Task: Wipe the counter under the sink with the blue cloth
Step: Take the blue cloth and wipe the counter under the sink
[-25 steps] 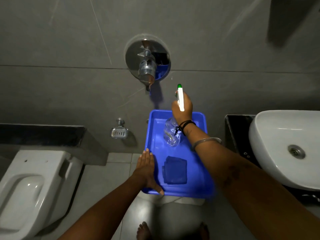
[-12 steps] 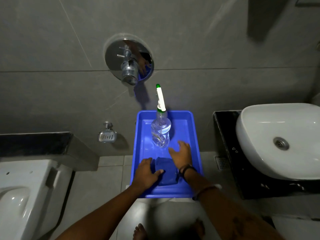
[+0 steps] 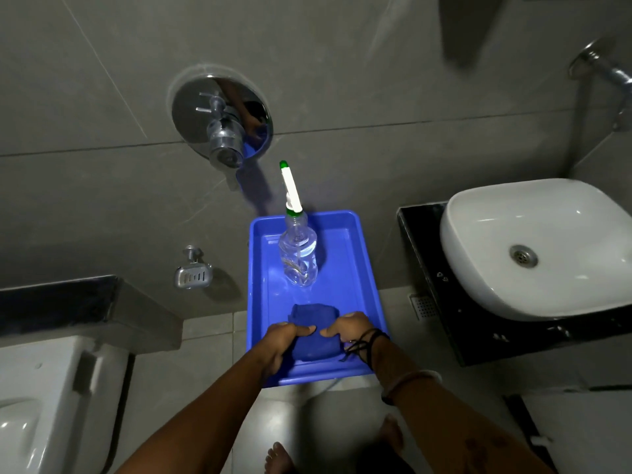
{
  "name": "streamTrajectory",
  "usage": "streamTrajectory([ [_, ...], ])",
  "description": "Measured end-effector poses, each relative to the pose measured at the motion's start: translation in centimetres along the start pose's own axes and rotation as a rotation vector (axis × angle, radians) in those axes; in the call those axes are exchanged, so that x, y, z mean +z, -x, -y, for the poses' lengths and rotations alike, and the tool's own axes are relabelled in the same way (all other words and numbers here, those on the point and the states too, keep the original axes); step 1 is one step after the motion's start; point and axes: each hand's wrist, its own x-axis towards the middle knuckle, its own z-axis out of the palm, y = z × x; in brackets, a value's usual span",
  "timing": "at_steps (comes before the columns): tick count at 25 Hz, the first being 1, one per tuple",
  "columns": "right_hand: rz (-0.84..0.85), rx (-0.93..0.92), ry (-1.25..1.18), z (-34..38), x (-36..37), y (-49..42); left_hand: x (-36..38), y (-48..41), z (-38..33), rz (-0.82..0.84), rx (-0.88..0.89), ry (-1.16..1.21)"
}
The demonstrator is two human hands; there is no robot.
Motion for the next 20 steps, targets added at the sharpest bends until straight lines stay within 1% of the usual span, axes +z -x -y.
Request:
streamTrajectory([
  [2, 0.012, -0.04, -0.123, -0.1, -1.4, 1.6, 0.6, 0.9, -0.2, 0.165, 0.037, 0.056],
  [4, 0.038, -0.066, -0.22, -0.6, -3.4, 3.3, 2.1, 1.9, -0.3, 0.282, 0.039, 0.058],
  [7, 0.119, -0.101, -0.316, -1.6, -6.2, 5.1, 4.8, 3.2, 0.2, 0.354, 0.045, 0.03],
  [8, 0.153, -0.1, -0.353, -2.2, -7.1, 5.6, 5.9, 3.6, 0.6, 0.384, 0.03, 0.058],
  [10, 0.234, -0.095, -0.463, -3.3, -9.3, 6.2, 8.7, 4.4, 1.8, 0.439, 0.001, 0.193],
  [13, 0.355, -0.129, -0.57, -4.5, -13.2, 6.7, 12.8, 5.5, 3.3, 0.464, 0.031, 0.475],
  [15, 0.394, -0.138, -0.573, -5.1, -16.3, 7.3, 16.0, 6.0, 4.1, 0.451, 0.057, 0.558],
  [18, 0.33, -0.114, -0.516, -6.5, -20.8, 7.6, 20.5, 6.2, 5.1, 0.383, 0.045, 0.562],
  [20, 0.235, -0.116, -0.393, -7.1, -23.6, 7.7, 23.1, 6.2, 5.3, 0.321, 0.11, 0.475],
])
